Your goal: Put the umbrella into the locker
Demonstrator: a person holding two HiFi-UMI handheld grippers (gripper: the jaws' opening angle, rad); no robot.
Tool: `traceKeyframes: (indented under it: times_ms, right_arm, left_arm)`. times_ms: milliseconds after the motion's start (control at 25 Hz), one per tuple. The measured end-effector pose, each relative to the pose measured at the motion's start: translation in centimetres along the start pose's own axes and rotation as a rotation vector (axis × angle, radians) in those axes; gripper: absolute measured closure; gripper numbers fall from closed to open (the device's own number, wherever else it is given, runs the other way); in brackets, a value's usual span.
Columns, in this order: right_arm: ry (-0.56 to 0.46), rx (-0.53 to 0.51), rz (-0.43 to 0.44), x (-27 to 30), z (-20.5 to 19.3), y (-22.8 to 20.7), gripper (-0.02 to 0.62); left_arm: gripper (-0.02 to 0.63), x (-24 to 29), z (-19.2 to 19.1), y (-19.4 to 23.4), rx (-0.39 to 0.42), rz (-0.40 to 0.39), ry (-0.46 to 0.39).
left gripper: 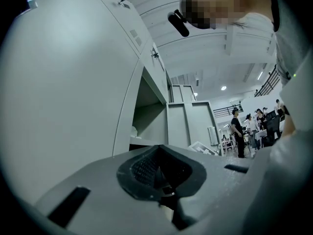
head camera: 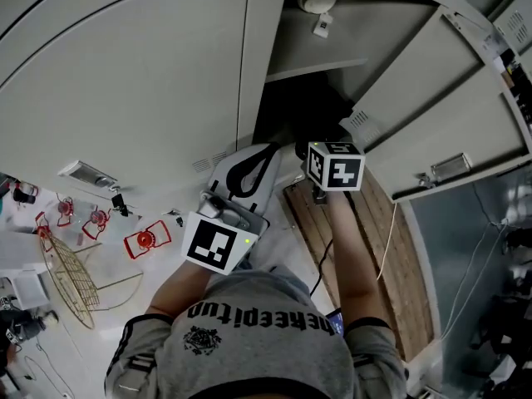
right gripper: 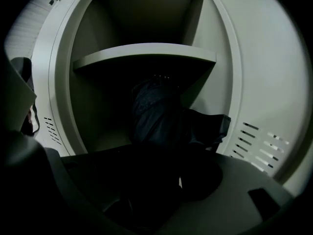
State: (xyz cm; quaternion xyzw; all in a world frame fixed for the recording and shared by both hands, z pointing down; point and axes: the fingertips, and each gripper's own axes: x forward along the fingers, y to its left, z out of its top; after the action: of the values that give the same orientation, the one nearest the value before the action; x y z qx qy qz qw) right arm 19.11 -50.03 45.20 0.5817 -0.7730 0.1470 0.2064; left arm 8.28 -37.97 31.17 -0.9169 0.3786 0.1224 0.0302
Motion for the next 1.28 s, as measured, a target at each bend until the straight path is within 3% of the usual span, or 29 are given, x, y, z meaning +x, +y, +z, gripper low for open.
traceKeyframes:
  times_ms: [440, 1280]
  right_arm:
    - [0.048, -0.021, 0.049, 2.4, 1.3, -0.8, 0.342]
    - [0.045, -0.029, 0.067, 6.1, 4.0, -1.7, 0.339]
  left_arm:
    - [0.603, 0.7, 0.0, -0.1, -0.006, 0.074, 0.005]
    - [0.603, 1.8, -0.5, 0.7, 0.003, 0.111, 0.015]
